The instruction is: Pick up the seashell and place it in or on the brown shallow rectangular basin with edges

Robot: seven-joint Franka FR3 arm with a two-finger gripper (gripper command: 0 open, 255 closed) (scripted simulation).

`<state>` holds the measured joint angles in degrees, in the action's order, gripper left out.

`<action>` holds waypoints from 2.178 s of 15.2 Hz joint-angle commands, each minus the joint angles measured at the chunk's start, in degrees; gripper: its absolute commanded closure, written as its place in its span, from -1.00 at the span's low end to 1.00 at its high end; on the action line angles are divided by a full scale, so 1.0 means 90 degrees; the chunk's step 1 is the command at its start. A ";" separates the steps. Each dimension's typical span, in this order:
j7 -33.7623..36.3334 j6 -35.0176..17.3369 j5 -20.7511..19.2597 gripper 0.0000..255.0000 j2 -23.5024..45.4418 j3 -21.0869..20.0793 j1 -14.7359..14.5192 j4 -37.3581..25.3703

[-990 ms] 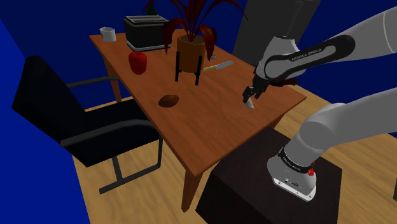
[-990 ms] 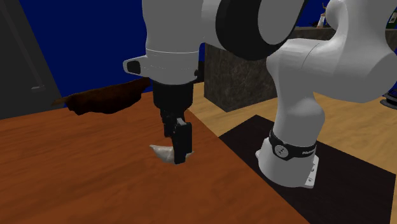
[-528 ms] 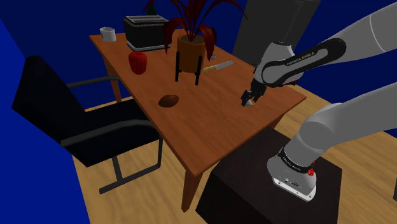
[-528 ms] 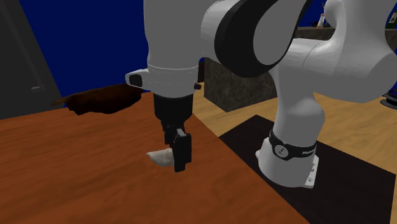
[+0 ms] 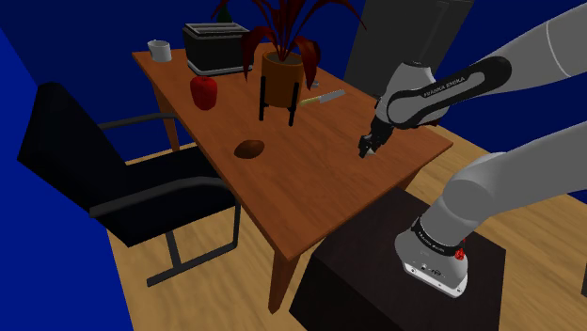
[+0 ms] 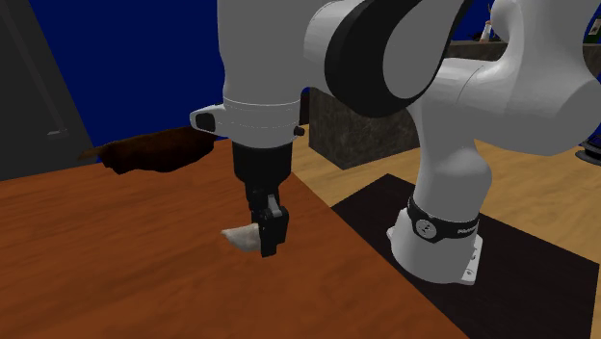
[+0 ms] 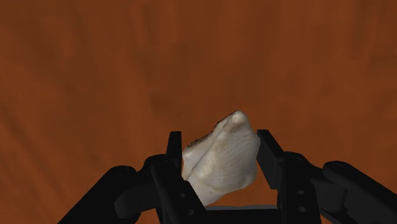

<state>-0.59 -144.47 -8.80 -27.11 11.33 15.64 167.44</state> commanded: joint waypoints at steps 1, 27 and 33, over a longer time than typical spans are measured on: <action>0.0000 0.0000 0.0000 1.00 0.0000 0.0000 0.0000 0.0000; -0.0017 0.2374 0.0152 1.00 -0.1417 -0.0208 -0.0022 -0.0961; -0.0026 0.2980 0.0203 1.00 -0.1623 -0.0264 -0.0041 -0.1363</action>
<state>-0.74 -118.60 -7.03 -41.62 8.99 15.29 156.01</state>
